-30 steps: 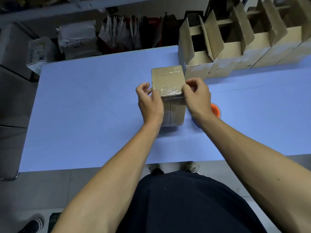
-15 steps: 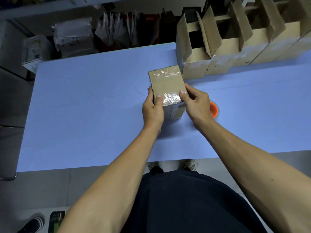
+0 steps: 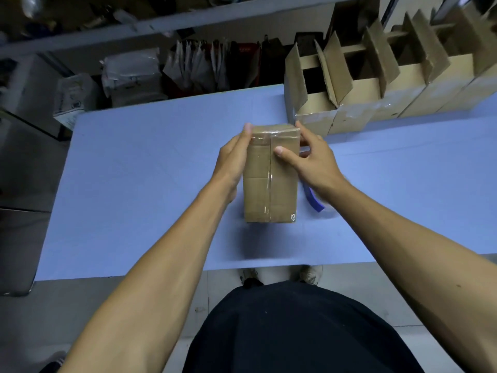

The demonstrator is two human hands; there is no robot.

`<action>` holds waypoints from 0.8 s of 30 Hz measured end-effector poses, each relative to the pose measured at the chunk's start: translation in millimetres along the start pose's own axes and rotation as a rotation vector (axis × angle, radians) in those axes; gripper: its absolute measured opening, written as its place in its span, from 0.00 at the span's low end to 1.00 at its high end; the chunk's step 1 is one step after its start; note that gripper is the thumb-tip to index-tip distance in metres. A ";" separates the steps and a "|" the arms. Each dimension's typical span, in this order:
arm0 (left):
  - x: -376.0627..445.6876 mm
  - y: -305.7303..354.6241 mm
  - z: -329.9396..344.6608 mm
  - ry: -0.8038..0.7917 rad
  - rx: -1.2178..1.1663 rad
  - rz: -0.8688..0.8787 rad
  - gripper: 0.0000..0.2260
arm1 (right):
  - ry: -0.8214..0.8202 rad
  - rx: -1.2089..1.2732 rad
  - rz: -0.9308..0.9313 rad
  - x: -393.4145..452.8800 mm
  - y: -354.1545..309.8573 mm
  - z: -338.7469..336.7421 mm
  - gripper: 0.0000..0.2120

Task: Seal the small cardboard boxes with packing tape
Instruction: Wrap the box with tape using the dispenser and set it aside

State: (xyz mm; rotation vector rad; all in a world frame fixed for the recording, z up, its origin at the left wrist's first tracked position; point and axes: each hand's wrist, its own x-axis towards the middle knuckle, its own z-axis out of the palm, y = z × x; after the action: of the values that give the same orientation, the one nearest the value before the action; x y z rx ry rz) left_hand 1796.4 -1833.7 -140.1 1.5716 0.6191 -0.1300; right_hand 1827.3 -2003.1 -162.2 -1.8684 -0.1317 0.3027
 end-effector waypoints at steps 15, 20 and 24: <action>0.5 -70.2 -11.9 -0.192 0.389 -0.034 0.22 | -0.092 -0.363 0.210 -6.7 46.2 14.5 0.29; -11.7 -88.5 -24.6 -0.242 0.276 -0.100 0.22 | -0.002 -0.241 0.231 0.7 37.3 15.2 0.25; -22.7 -101.5 -13.1 -0.093 0.185 -0.072 0.17 | -0.038 -0.170 0.278 0.5 42.6 19.9 0.15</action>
State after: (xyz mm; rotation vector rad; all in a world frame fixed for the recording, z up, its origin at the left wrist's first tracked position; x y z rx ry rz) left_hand 1727.1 -1830.8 -218.8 1.7115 0.6046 -0.3203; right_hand 1819.8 -1998.2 -208.3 -2.0518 0.0806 0.5327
